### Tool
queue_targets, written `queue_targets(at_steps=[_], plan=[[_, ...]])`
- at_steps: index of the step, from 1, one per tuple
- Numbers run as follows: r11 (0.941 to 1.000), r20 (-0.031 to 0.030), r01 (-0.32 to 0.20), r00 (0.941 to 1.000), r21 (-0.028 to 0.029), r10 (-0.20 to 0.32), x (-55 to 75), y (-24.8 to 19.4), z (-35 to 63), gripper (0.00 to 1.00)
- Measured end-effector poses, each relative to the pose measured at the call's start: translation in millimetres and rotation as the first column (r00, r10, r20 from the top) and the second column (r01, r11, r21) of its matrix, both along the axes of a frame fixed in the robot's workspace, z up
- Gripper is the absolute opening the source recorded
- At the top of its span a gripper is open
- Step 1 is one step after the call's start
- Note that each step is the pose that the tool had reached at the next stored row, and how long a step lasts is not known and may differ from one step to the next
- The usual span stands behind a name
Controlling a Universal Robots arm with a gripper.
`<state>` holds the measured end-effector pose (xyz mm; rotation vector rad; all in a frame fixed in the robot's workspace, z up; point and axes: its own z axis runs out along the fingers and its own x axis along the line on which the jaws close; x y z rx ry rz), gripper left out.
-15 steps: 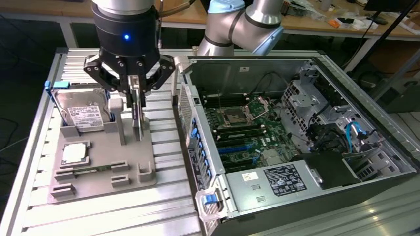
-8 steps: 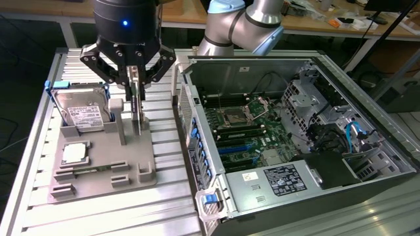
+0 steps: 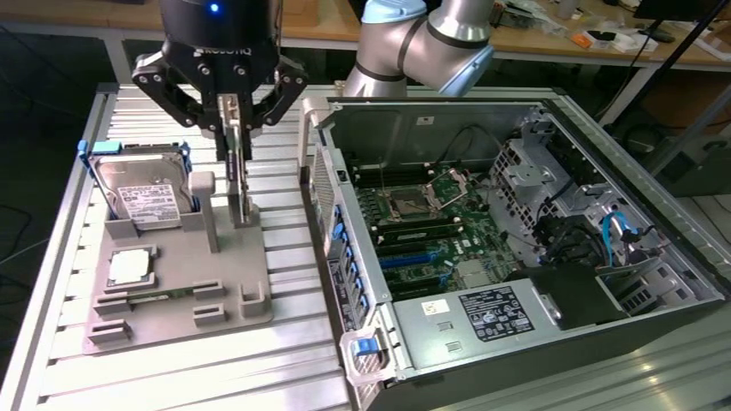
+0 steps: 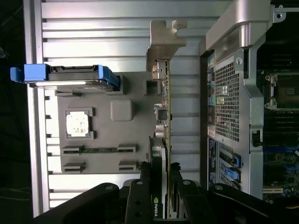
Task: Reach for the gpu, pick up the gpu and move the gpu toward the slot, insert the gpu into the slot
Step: 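Pick up the gpu and move the gpu toward the slot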
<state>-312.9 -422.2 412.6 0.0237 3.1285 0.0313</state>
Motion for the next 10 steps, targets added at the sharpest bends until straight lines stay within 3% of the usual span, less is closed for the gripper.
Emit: queue_targets(at_steps=[10], plan=[[1.0,0.0001,0.0,1.0,0.0002,0.0,0.1,0.0,25.1,0.27]])
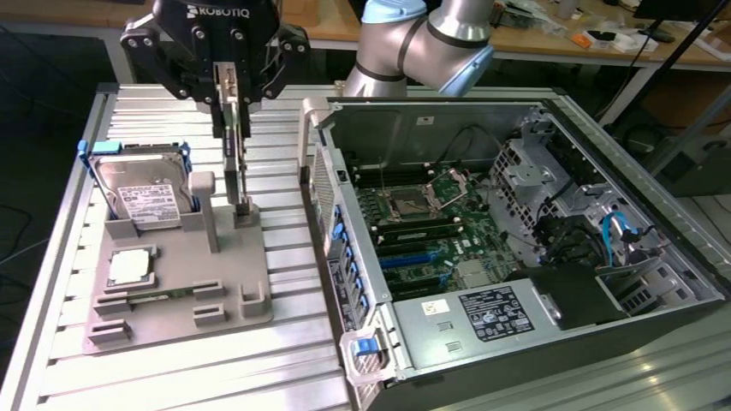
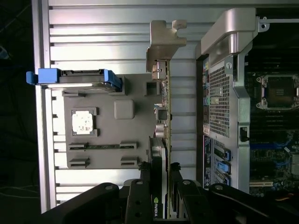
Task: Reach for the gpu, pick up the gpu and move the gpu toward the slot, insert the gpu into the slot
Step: 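Pick up the gpu and move the gpu toward the slot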
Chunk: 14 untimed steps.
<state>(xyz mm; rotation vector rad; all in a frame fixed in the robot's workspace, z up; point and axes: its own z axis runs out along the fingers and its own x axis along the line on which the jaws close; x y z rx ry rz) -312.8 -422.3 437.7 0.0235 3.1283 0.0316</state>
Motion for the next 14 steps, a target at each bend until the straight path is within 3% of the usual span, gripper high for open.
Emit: queue_targets(at_steps=[6,14], plan=[[1.0,-0.0004,0.0,1.0,-0.0004,0.0,1.7,0.0,0.3,0.27],[1.0,-0.0001,0.0,1.0,-0.0001,0.0,21.8,-0.1,-0.4,0.27]])
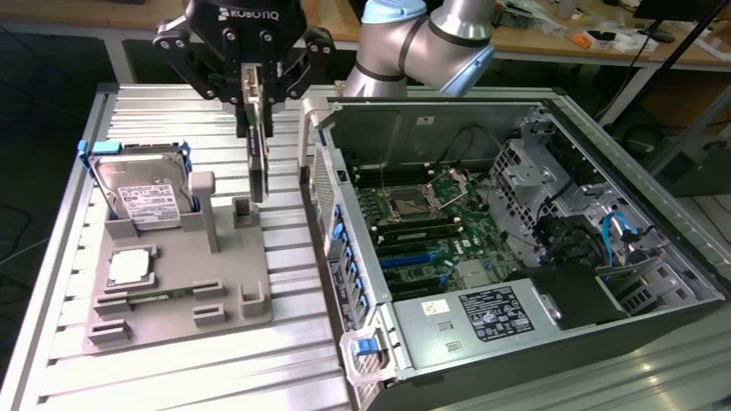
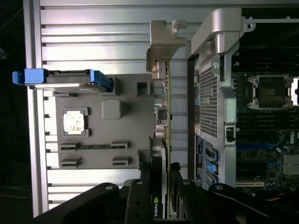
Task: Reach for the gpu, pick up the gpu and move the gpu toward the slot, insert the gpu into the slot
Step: 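Pick up the gpu and move the gpu toward the slot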
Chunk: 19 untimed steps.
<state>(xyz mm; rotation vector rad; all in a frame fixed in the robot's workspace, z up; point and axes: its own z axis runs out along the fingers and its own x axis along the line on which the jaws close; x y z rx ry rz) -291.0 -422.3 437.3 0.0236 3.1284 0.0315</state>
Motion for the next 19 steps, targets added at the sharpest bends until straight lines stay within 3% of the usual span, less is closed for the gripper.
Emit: queue_targets(at_steps=[8,19], plan=[[1.0,0.0,0.0,1.0,0.0,0.0,18.8,0.0,-0.4,0.27],[1.0,-0.0001,0.0,1.0,0.0,0.0,59.7,0.0,-0.8,0.27]])
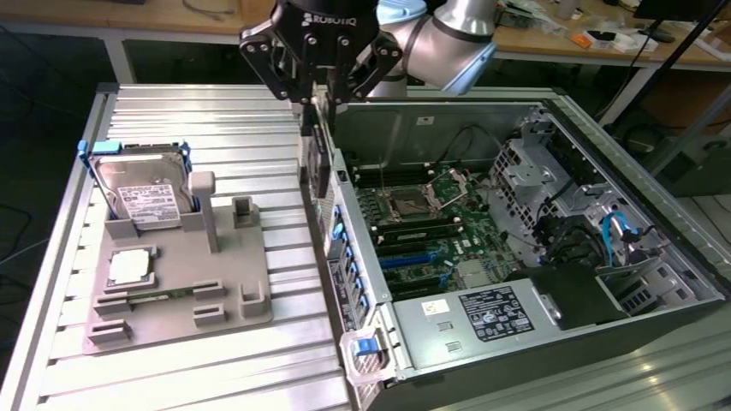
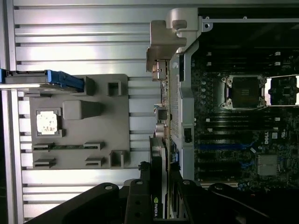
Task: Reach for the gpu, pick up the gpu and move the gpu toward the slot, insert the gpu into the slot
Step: 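Pick up the gpu and move the gpu toward the slot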
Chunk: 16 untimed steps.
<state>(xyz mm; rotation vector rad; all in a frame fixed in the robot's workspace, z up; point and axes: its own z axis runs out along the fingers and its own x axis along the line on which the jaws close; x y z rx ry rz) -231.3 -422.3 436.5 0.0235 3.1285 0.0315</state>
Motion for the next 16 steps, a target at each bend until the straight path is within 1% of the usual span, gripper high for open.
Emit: queue_targets(at_steps=[6,16], plan=[[1.0,-0.0001,0.0,1.0,-0.0001,0.0,19.3,0.0,-0.5,0.27],[1.0,0.0,0.0,1.0,0.0,0.0,46.8,0.0,-1.5,0.27]])
